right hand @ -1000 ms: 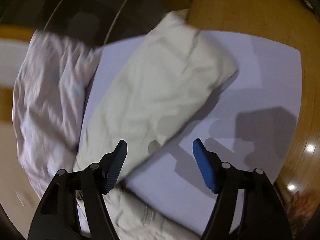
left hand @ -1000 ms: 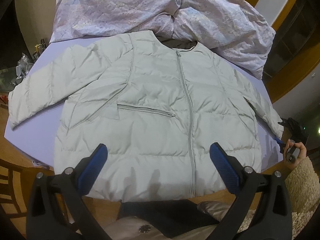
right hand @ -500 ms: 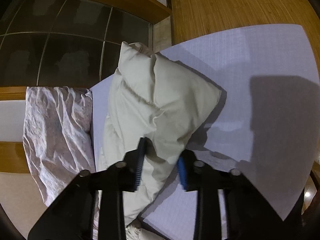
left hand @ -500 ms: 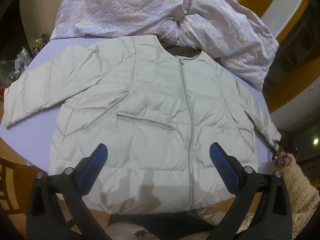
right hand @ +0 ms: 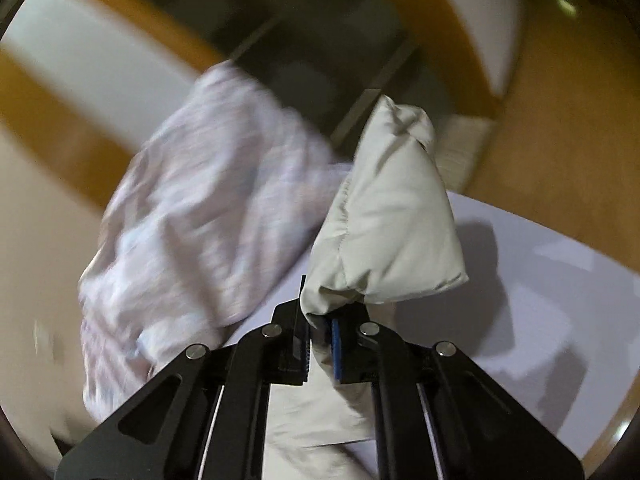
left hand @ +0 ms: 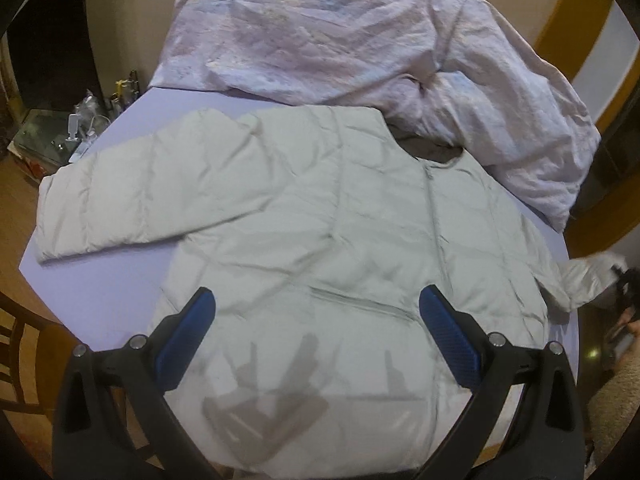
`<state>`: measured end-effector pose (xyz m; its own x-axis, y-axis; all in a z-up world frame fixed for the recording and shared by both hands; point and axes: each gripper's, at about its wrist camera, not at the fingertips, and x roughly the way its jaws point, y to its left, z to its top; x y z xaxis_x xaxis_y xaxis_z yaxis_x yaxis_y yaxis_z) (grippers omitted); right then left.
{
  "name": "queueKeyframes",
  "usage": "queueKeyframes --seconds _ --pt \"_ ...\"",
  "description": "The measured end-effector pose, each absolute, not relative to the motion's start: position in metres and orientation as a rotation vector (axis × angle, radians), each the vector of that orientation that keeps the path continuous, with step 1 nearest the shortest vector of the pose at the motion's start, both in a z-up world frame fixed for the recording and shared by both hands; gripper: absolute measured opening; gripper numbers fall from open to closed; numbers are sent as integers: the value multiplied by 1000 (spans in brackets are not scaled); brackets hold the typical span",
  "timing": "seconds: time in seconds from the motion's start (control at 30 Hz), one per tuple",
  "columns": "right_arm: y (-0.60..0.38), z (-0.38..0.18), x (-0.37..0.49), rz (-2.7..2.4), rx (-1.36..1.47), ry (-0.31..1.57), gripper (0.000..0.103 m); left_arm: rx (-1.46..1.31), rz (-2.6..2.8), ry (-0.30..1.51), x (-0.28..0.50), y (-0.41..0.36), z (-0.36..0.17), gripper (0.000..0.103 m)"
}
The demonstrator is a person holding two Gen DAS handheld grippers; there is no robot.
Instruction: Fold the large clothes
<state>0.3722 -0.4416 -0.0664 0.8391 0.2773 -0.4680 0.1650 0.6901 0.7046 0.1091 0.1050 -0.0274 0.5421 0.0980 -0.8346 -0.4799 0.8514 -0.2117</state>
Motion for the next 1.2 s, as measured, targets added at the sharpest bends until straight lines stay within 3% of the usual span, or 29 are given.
queueKeyframes --seconds 0.33,0.77,0.9,0.93,1.0,1.03,1.1,1.2 --pt "-258 -31 392 481 620 714 8 -519 483 902 101 163 -40 101" --pt "-48 -119 350 584 96 1033 8 -752 616 881 65 237 -73 101" --pt "-17 -137 332 524 -182 1036 17 -816 640 876 55 256 -84 101" --pt "-16 -139 329 528 -227 1032 23 -836 647 874 52 261 -88 101" --pt "-17 -139 316 583 -244 1034 46 -868 655 867 48 271 -93 101" --pt "-15 -138 314 610 -223 1034 63 -886 661 864 45 276 -96 101" --pt "-23 -122 306 679 -143 991 63 -922 671 852 40 285 -101 101" --pt "-35 -99 310 698 -18 899 51 -986 683 830 32 299 -108 101"
